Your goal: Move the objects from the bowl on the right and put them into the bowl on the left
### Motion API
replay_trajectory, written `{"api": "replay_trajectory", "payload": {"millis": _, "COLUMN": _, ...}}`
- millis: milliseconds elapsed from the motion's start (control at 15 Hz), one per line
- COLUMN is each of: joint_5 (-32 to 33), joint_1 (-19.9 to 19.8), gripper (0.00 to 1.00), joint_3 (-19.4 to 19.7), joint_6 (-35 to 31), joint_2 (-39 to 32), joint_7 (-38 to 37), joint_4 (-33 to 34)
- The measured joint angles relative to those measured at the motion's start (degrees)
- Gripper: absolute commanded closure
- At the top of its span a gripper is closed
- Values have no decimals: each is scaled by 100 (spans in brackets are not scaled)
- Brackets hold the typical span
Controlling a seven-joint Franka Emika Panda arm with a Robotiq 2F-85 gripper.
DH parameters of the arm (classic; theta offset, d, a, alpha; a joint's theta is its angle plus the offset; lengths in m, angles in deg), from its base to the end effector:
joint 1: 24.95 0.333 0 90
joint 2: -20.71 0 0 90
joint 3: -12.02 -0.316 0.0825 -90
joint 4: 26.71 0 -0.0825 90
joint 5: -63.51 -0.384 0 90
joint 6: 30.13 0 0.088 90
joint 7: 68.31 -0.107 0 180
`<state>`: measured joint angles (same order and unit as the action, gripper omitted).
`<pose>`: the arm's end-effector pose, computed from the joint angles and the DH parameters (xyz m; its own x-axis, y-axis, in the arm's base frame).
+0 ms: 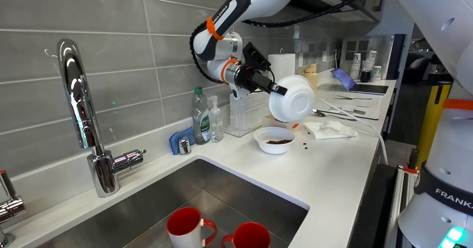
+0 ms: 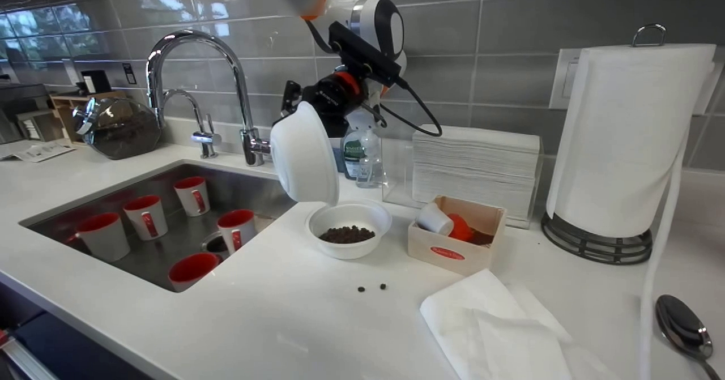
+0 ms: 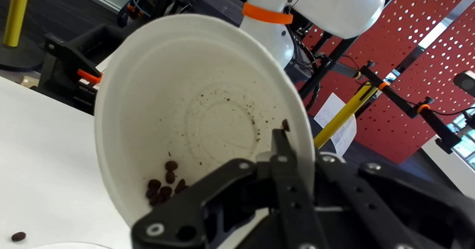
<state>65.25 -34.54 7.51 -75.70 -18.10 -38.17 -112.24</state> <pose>0.5351 -0.0582 0.2726 0.2159 0.5053 -0.8355 0.0228 -0.8580 -0.5131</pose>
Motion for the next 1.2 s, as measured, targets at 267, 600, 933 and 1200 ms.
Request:
{"api": "replay_trajectory", "payload": {"millis": 267, "joint_5": 0, "joint_1": 144, "gripper": 100, "joint_3": -50, "joint_6": 0, "joint_2": 185, "joint_7": -80, "joint_4": -1}}
{"api": "replay_trajectory", "payload": {"millis": 600, "joint_5": 54, "joint_1": 312, "gripper": 100, "joint_3": -63, "joint_6": 1, "joint_2": 512, "joint_7": -241, "joint_4": -2}}
{"api": "replay_trajectory", "payload": {"millis": 933, "joint_5": 301, "joint_1": 343, "gripper": 100, "joint_3": -23, "joint_6": -94, "joint_2": 958, "joint_7": -502, "joint_4": -109}}
{"api": "replay_trajectory", "payload": {"millis": 1200, "joint_5": 487, "joint_1": 349, "gripper": 100, "joint_3": 110, "joint_6": -1167, "joint_2": 1537, "joint_7": -1094, "joint_4": -1043}}
